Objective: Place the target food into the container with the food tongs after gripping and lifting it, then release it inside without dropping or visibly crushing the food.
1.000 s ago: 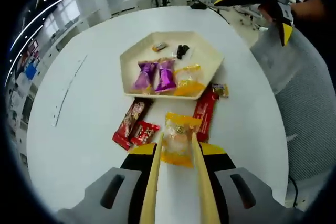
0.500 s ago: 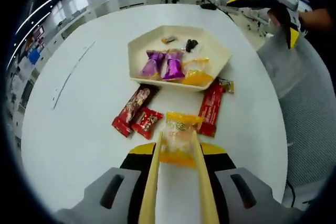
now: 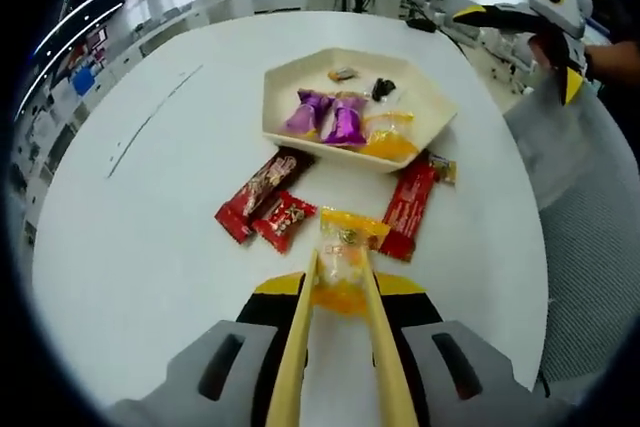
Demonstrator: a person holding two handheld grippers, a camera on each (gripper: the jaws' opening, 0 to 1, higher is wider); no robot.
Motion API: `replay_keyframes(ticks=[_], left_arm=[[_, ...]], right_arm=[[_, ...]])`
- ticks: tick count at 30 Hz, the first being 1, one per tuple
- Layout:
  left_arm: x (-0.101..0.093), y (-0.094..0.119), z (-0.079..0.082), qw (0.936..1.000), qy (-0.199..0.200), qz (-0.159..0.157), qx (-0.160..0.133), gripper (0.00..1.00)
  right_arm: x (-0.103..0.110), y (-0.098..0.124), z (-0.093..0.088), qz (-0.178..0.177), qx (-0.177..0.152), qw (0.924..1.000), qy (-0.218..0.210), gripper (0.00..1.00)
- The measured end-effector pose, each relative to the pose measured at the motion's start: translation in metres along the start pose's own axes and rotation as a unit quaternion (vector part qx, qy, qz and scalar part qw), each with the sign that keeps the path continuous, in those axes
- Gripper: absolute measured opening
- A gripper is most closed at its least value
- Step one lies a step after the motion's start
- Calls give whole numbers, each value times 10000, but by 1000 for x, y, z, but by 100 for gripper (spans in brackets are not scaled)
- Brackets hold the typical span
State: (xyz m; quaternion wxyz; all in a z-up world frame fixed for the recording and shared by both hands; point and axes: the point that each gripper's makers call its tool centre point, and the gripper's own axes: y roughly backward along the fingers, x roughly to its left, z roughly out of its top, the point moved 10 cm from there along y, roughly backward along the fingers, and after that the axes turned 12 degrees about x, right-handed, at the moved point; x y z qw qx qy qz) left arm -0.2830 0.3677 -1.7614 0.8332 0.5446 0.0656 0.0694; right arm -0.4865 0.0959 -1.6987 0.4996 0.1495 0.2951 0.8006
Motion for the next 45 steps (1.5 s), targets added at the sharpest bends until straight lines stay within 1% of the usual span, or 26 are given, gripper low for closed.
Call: replay_keyframes(ticks=[3, 5, 9, 12, 17, 24, 26, 29, 32, 38, 42, 45], left_arm=[[1, 3, -4, 9999, 135, 37, -33, 18], [2, 6, -8, 9996, 242, 108, -1, 18], [3, 12, -15, 9995, 293, 124, 50, 18], [2, 18, -19, 9992, 374, 158, 33, 18], [6, 27, -25, 9987, 484, 174, 53, 18], [12, 45, -17, 9989, 419, 188, 61, 18], [14, 50, -14, 9991, 369, 192, 55, 18], [14, 57, -8, 9995, 298, 118, 53, 18], [16, 61, -4, 9996, 227, 117, 82, 18], [23, 74, 8, 9998, 159, 124, 31, 18], [26, 80, 10, 9997, 75, 219, -25, 18], [30, 83, 10, 9997, 115, 230, -56, 18]], right_arm=[[0, 0, 0, -3, -12, 10000, -18, 96], [0, 0, 0, 6, -18, 10000, -4, 96], [0, 0, 0, 19, -18, 10000, 0, 96], [1, 0, 0, 21, -25, 10000, 15, 96], [1, 0, 1, 20, -24, 10000, 40, 96], [2, 0, 1, 32, -23, 10000, 81, 96], [3, 0, 1, 41, -10, 10000, 87, 96], [2, 0, 1, 39, -25, 10000, 78, 96], [3, 0, 1, 37, -28, 9999, 93, 96], [2, 0, 1, 37, -33, 10000, 87, 96], [3, 0, 0, 38, -24, 9999, 109, 96], [4, 0, 1, 33, -23, 9999, 115, 96]])
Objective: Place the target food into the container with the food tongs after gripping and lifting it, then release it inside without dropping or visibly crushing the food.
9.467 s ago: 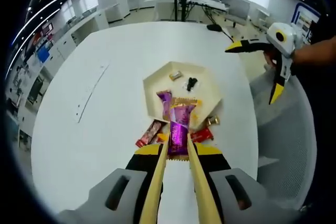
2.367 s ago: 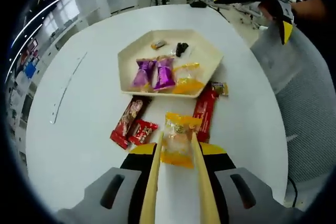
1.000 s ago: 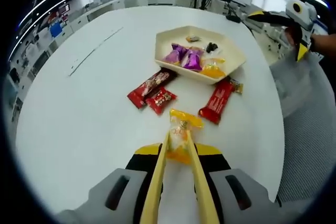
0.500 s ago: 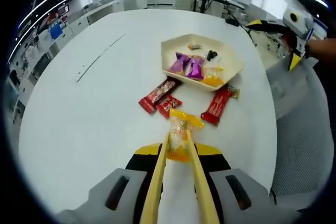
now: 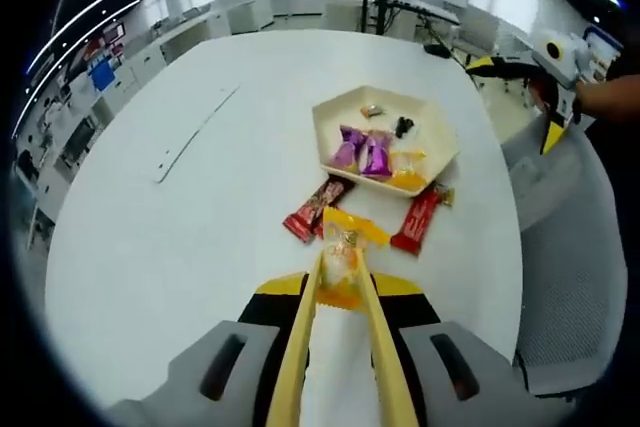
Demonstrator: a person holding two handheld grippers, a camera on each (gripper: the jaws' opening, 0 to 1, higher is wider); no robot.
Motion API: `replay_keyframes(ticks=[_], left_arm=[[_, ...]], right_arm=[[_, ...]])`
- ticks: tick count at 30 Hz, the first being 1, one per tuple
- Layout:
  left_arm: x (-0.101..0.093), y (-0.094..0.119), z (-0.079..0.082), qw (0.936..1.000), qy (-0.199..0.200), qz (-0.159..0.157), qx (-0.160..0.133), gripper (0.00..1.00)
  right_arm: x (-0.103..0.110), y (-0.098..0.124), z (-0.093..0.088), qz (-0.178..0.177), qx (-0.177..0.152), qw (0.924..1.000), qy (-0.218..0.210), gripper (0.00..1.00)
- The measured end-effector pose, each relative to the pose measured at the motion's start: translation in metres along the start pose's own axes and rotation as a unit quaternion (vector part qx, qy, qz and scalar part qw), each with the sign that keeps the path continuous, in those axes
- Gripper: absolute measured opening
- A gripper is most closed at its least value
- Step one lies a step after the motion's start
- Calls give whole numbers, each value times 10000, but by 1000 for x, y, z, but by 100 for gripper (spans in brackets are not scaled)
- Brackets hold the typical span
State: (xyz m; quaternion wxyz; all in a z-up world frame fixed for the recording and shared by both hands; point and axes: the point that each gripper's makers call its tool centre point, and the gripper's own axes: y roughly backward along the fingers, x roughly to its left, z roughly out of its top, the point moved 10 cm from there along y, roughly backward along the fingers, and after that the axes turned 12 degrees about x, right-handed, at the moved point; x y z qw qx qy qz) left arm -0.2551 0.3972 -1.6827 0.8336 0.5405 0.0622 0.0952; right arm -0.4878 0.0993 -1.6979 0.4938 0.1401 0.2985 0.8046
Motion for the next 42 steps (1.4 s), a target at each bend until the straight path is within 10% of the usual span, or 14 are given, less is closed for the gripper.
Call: replay_keyframes(ticks=[42], left_arm=[[-7, 3, 40, 9998, -155, -85, -97, 18]], right_arm=[[0, 1, 1, -46, -78, 10000, -2, 96]])
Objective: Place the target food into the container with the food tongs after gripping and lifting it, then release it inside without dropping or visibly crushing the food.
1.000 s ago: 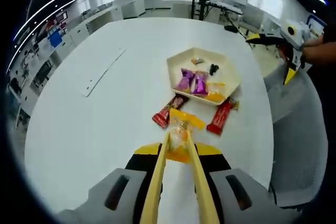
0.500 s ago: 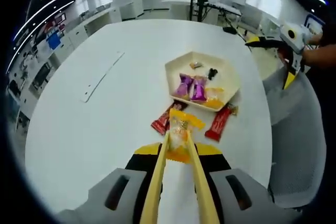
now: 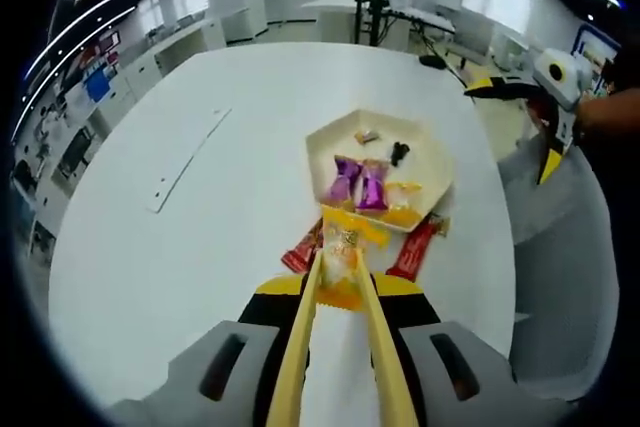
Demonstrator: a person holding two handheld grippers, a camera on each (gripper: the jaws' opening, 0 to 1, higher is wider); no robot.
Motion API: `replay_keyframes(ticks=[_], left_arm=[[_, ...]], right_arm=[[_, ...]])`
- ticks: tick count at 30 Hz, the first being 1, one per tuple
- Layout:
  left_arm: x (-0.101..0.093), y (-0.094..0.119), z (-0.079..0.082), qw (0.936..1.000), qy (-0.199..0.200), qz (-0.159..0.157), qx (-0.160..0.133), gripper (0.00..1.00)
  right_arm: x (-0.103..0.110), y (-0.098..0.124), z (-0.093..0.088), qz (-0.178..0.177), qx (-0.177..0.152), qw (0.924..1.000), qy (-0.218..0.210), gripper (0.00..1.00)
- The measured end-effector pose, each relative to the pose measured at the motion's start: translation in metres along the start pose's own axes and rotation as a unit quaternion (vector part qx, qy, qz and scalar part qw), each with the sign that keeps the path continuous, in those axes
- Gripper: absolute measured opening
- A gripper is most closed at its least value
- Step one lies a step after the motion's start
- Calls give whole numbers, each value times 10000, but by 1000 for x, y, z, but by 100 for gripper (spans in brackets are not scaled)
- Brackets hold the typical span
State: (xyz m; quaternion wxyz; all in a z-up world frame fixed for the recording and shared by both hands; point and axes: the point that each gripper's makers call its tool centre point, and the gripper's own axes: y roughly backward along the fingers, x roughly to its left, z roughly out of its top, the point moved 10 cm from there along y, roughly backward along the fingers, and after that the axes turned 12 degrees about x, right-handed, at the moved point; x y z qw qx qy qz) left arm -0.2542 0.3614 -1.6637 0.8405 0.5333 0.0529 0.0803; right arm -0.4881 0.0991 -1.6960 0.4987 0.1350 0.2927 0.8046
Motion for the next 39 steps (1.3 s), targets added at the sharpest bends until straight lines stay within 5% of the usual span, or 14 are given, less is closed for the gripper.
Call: replay_keyframes(ticks=[16, 39], left_arm=[[-9, -5, 29, 9998, -141, -84, -85, 18], [-38, -30, 102, 9980, -518, -310, -163, 18]], right_arm=[[-2, 1, 0, -12, -40, 10000, -41, 96], [-2, 2, 2, -61, -93, 9999, -36, 96]])
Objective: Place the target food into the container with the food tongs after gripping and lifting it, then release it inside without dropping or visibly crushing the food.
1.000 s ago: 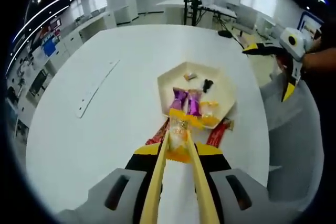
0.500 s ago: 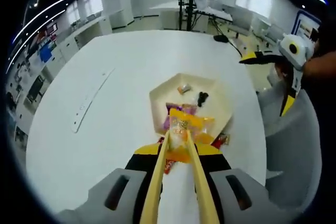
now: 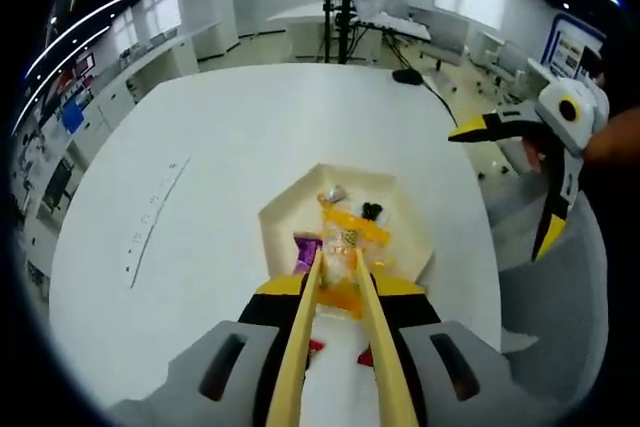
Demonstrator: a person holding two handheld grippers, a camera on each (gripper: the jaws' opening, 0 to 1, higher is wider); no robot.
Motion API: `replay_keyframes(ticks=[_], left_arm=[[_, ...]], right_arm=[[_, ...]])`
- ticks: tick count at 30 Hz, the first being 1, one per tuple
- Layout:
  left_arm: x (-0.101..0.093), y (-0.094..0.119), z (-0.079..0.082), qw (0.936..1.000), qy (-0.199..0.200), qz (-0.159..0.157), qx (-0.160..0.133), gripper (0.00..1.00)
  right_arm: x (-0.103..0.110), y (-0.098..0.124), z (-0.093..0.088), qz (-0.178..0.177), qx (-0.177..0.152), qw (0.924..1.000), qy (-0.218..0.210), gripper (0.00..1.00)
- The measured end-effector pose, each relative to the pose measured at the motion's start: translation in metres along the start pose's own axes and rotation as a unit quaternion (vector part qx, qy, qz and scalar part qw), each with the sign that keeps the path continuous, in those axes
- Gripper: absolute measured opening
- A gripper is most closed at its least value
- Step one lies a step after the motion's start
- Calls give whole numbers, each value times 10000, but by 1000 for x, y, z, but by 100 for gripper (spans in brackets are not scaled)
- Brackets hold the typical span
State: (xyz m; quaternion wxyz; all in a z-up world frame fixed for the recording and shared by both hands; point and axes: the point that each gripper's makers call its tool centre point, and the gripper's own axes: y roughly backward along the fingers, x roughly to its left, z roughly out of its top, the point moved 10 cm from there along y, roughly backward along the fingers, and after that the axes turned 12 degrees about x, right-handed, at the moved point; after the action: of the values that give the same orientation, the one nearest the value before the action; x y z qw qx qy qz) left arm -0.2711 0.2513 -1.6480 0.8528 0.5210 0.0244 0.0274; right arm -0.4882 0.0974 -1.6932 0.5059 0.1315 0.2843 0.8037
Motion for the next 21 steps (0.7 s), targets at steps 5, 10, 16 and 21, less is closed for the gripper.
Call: replay_keyframes(ticks=[5, 10, 16, 21], left_arm=[[-3, -6, 11, 10000, 14, -46, -11, 19], [-4, -8, 20, 10000, -1, -71, -11, 19], [-6, -12, 25, 9999, -56, -88, -31, 19], [-8, -14, 24, 9999, -107, -57, -32, 19]], right_arm=[[1, -1, 0, 14, 30, 10000, 63, 95], [1, -1, 0, 0, 28, 10000, 36, 95], [2, -1, 0, 13, 52, 10000, 61, 95], [1, -1, 0, -6, 50, 10000, 22, 95]])
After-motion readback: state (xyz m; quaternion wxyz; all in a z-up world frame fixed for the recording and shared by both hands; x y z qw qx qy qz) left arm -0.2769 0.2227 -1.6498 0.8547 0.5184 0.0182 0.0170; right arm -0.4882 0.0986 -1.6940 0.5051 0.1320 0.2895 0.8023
